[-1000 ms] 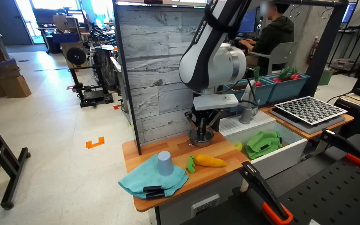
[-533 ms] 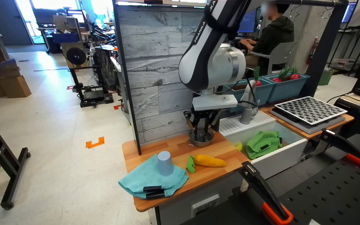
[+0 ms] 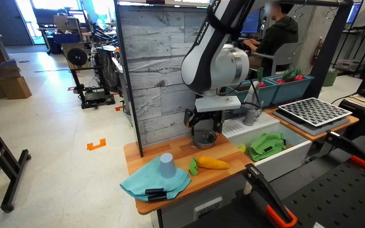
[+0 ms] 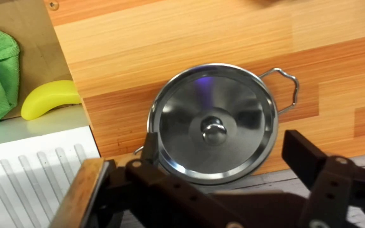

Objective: Put the lid over the silver pot

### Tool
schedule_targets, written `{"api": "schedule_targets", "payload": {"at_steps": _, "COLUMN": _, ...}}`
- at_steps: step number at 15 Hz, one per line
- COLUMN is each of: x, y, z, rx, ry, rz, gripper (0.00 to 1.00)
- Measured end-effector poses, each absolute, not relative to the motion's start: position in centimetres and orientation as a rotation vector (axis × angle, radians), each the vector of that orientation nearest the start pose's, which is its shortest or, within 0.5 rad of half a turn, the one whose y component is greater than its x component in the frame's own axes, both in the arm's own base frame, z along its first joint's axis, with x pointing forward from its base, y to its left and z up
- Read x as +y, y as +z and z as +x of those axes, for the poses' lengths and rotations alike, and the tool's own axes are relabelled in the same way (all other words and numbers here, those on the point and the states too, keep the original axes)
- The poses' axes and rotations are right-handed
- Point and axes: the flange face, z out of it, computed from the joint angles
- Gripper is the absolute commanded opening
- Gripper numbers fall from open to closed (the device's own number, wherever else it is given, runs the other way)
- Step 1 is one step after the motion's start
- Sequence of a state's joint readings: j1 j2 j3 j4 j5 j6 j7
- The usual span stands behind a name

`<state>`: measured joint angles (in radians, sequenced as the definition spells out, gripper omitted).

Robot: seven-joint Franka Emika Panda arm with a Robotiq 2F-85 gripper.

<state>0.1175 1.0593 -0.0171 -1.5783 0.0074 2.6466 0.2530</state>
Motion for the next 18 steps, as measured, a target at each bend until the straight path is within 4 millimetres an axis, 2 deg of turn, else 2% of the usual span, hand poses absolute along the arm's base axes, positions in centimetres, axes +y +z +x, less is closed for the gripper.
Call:
{"api": "schedule_targets", "payload": {"at_steps": 7, "x": 7.6, "y": 1.7, "z": 65.5, "rx": 0.168, "ry": -0.016, "rz": -3.15, "gripper": 1.0}}
{"api": "schedule_targets", "payload": {"at_steps": 11, "x": 9.4, "y": 3.6, "z": 64.5, "rx": 0.074, "ry": -0.078, "rz": -3.158, "gripper": 1.0}}
{"api": "schedule_targets", "payload": {"at_steps": 15, "x": 11.2, "y": 6.2, "z": 62.6, "rx": 0.008, "ry": -0.159, "rz": -3.149, "gripper": 1.0}}
{"api": "schedule_targets", "payload": {"at_steps": 18, "x": 12.1, "y": 7.0, "z": 61.6, "rx": -0.023, "ry": -0.167, "rz": -3.155, "gripper": 1.0}}
